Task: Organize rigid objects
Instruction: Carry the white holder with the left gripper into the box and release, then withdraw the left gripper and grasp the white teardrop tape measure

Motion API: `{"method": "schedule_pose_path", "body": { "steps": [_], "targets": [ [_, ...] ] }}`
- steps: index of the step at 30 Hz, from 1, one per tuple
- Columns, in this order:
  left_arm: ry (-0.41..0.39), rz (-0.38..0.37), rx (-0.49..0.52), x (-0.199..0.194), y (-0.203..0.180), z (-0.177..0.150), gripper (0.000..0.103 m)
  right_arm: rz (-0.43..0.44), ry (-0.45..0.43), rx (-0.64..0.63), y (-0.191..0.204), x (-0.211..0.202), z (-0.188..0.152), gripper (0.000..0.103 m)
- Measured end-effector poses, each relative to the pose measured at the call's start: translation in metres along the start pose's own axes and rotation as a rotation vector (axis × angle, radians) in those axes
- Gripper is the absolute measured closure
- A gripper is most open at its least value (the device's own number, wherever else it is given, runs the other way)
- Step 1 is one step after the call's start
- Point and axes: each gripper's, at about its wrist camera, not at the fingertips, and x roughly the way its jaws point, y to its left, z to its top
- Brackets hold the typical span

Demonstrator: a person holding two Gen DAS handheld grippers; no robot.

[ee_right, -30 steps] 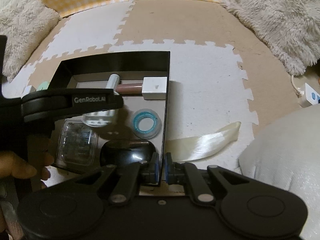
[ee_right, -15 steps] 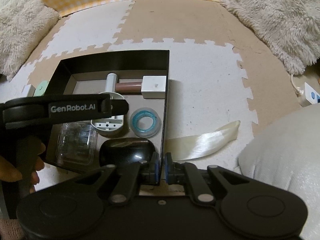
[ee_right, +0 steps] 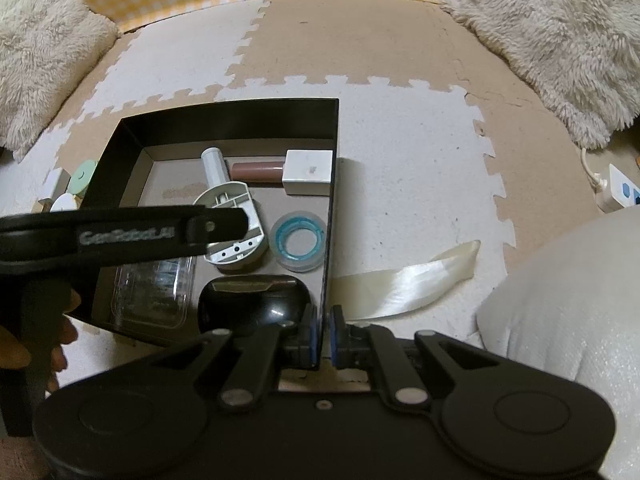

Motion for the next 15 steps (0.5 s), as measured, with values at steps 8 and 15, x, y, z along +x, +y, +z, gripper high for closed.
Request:
{"method": "schedule_pose_path", "body": {
  "steps": [8,15],
  "targets": [
    [0.000,-0.050,0.047,-0.026,-0.003,-0.007,0.002,-0.002,0.003,-0.004,0.001,0.000,-0.001,0.097],
    [-0.017,-0.075,0.078,-0.057,0.004,-0.012,0.000,-0.005,0.003,-0.006,0.001,0.000,-0.002,0.097]
  ]
}}
